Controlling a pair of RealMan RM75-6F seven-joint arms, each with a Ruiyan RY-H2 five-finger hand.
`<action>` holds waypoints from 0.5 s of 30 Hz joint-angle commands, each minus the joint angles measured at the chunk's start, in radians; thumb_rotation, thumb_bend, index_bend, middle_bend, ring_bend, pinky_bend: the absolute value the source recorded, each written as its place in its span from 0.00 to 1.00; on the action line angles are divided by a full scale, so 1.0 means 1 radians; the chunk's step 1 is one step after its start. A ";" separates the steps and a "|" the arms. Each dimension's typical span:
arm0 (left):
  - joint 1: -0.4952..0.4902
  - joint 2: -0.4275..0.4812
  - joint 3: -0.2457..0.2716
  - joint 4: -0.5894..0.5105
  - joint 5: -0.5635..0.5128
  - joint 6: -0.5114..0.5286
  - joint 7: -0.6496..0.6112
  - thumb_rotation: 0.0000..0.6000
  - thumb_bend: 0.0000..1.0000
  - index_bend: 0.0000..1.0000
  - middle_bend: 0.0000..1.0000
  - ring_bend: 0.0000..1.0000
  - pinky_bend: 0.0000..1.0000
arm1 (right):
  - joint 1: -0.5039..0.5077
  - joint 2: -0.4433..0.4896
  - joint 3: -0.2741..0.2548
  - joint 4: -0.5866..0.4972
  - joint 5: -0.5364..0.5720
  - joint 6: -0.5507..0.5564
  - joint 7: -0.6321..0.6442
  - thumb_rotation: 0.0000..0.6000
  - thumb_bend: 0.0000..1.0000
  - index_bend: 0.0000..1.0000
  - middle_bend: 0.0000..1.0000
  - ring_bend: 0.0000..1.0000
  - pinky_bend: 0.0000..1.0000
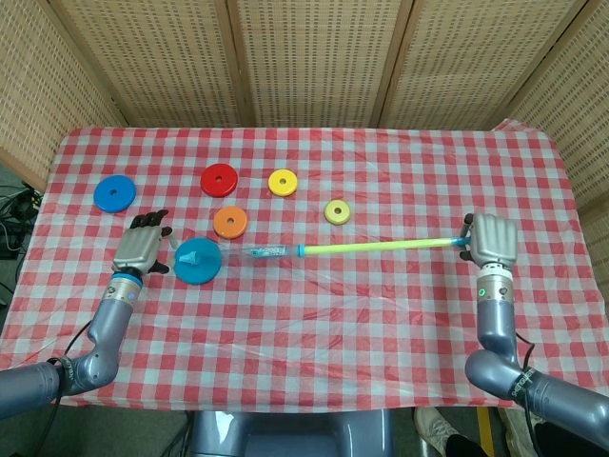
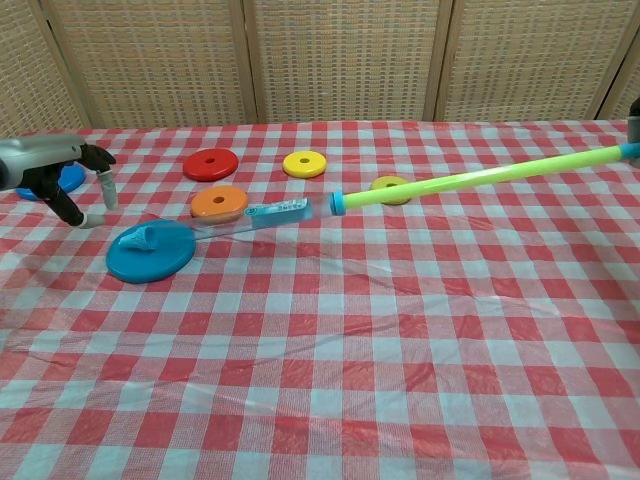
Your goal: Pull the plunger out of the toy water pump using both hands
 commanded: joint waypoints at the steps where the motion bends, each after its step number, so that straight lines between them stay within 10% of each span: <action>1: 0.001 -0.002 -0.003 0.002 -0.001 -0.006 0.000 1.00 0.38 0.52 0.00 0.00 0.00 | -0.002 0.002 -0.002 0.002 0.003 -0.007 0.000 1.00 0.54 0.80 1.00 1.00 0.86; 6: 0.001 0.001 -0.009 -0.007 0.015 -0.017 -0.008 1.00 0.35 0.31 0.00 0.00 0.00 | -0.001 0.023 -0.026 -0.010 0.015 -0.046 -0.030 1.00 0.44 0.55 0.92 0.91 0.71; 9: 0.004 0.006 -0.014 -0.013 0.026 -0.020 -0.019 1.00 0.34 0.20 0.00 0.00 0.00 | 0.009 0.049 -0.028 -0.033 0.076 -0.078 -0.070 1.00 0.33 0.22 0.62 0.64 0.44; 15: 0.018 0.020 -0.028 -0.032 0.039 -0.014 -0.050 1.00 0.34 0.17 0.00 0.00 0.00 | 0.009 0.061 -0.029 -0.028 0.104 -0.099 -0.055 1.00 0.19 0.00 0.08 0.10 0.16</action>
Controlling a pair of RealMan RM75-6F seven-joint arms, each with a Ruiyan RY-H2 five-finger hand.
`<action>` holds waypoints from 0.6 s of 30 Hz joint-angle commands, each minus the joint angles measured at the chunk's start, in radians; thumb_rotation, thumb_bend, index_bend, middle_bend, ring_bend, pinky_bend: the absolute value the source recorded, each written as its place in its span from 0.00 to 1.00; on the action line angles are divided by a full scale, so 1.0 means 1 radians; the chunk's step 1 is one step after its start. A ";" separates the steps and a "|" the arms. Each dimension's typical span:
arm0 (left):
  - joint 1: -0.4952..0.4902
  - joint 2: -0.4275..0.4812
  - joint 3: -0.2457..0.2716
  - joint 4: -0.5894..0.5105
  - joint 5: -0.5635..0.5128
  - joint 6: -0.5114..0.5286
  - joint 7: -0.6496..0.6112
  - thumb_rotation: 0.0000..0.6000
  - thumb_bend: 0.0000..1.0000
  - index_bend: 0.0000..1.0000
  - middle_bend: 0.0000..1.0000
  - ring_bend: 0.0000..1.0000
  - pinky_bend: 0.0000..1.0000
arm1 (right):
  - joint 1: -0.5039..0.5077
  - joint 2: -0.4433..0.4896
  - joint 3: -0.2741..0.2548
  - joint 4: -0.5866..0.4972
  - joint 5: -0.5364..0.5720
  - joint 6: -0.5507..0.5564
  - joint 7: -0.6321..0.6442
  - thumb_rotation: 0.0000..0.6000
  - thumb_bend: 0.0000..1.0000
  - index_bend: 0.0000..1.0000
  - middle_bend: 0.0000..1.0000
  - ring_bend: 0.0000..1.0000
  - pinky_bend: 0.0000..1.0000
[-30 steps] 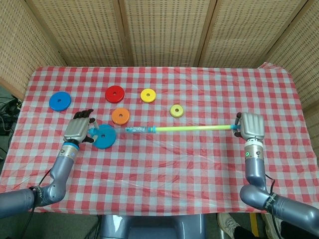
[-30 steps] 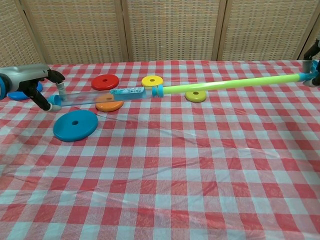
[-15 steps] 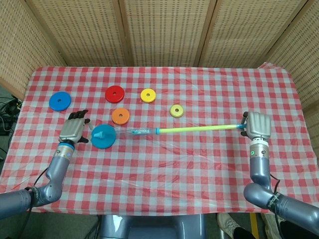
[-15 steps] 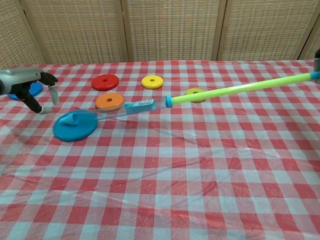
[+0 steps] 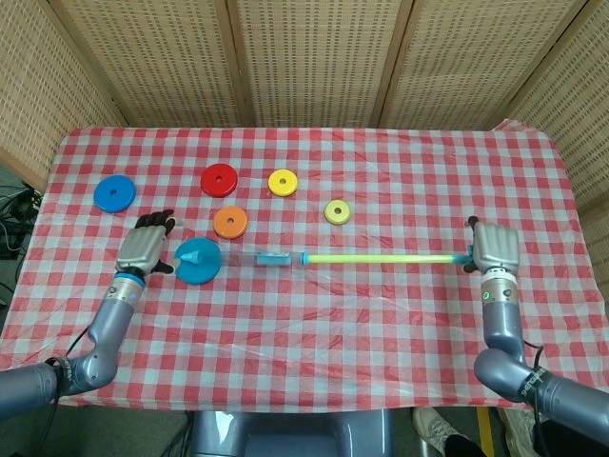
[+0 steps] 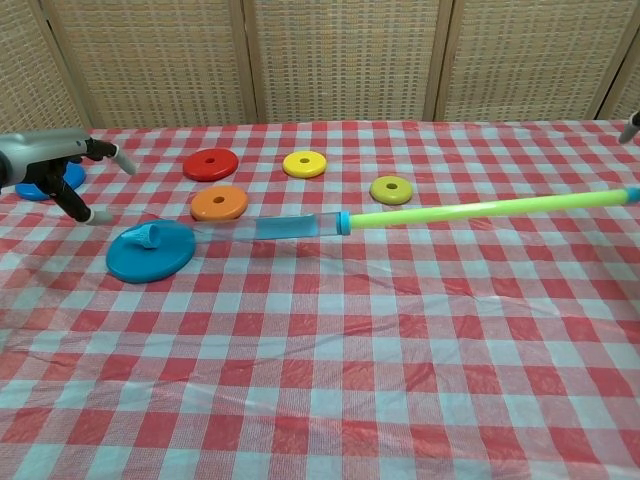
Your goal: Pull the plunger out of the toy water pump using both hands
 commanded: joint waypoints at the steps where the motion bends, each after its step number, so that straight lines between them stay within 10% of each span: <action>1: 0.011 0.010 -0.010 -0.012 0.004 0.006 -0.021 1.00 0.34 0.17 0.00 0.00 0.00 | -0.004 0.003 -0.001 0.005 -0.004 -0.003 0.019 1.00 0.18 0.00 0.03 0.05 0.13; 11: 0.088 0.074 -0.018 -0.100 0.090 0.072 -0.120 1.00 0.34 0.15 0.00 0.00 0.00 | -0.036 0.032 -0.015 -0.011 -0.087 0.028 0.089 1.00 0.15 0.00 0.00 0.00 0.00; 18: 0.234 0.146 0.090 -0.181 0.328 0.277 -0.133 1.00 0.17 0.06 0.00 0.00 0.00 | -0.155 0.098 -0.096 -0.085 -0.420 0.088 0.318 1.00 0.15 0.00 0.00 0.00 0.00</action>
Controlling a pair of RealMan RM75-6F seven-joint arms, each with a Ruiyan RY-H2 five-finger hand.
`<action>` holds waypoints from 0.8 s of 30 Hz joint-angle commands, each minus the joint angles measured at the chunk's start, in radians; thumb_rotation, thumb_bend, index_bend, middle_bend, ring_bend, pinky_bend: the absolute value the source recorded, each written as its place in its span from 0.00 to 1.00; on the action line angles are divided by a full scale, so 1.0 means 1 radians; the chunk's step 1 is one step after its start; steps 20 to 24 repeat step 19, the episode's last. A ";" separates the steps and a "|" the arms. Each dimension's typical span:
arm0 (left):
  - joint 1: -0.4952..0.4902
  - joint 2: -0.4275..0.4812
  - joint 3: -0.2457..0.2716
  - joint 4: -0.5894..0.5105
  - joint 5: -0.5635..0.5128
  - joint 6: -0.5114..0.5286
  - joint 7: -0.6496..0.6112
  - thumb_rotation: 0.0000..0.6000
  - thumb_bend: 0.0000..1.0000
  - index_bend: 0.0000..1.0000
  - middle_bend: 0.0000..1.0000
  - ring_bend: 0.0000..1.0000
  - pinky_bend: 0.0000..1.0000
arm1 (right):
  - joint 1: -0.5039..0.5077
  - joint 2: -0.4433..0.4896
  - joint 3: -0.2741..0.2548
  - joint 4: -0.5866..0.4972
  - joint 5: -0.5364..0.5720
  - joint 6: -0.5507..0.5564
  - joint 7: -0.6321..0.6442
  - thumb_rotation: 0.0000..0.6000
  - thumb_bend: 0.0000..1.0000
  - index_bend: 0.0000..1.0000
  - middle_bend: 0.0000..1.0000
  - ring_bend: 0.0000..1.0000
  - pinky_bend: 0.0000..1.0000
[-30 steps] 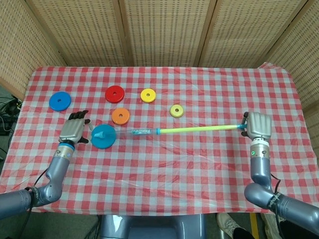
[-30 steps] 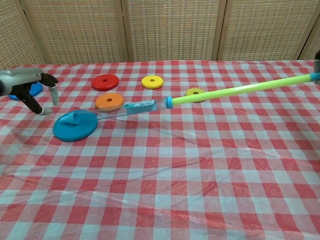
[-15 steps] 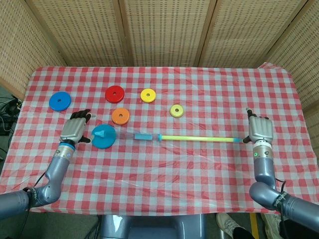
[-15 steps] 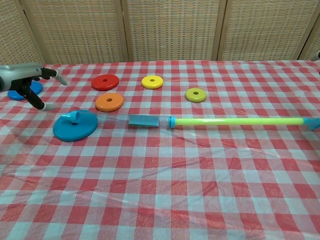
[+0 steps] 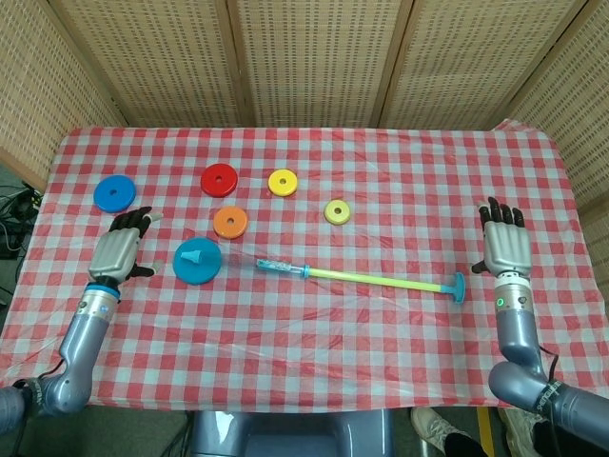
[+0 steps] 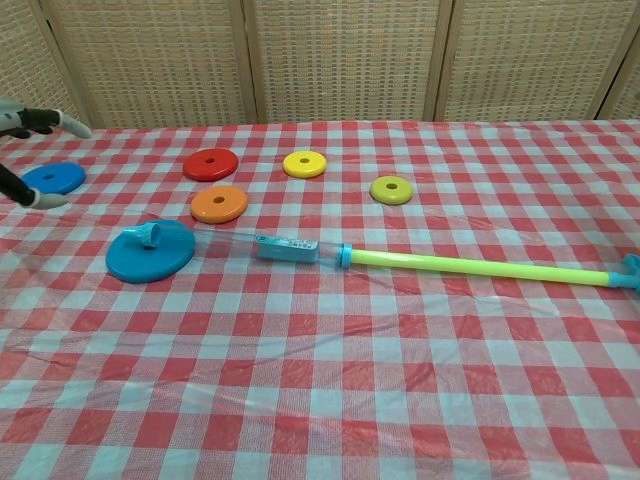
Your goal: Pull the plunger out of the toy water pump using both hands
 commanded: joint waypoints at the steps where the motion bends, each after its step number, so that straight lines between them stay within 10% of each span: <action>1: 0.120 0.046 0.092 -0.059 0.162 0.170 -0.001 1.00 0.12 0.03 0.00 0.00 0.00 | -0.105 0.053 -0.078 -0.051 -0.261 0.061 0.189 1.00 0.14 0.00 0.00 0.00 0.00; 12: 0.337 0.072 0.247 -0.045 0.387 0.378 -0.024 1.00 0.03 0.00 0.00 0.00 0.00 | -0.310 0.058 -0.239 0.044 -0.628 0.254 0.483 1.00 0.06 0.00 0.00 0.00 0.00; 24: 0.389 0.075 0.244 -0.002 0.434 0.408 -0.053 1.00 0.03 0.00 0.00 0.00 0.00 | -0.381 0.019 -0.269 0.117 -0.729 0.339 0.578 1.00 0.06 0.00 0.00 0.00 0.00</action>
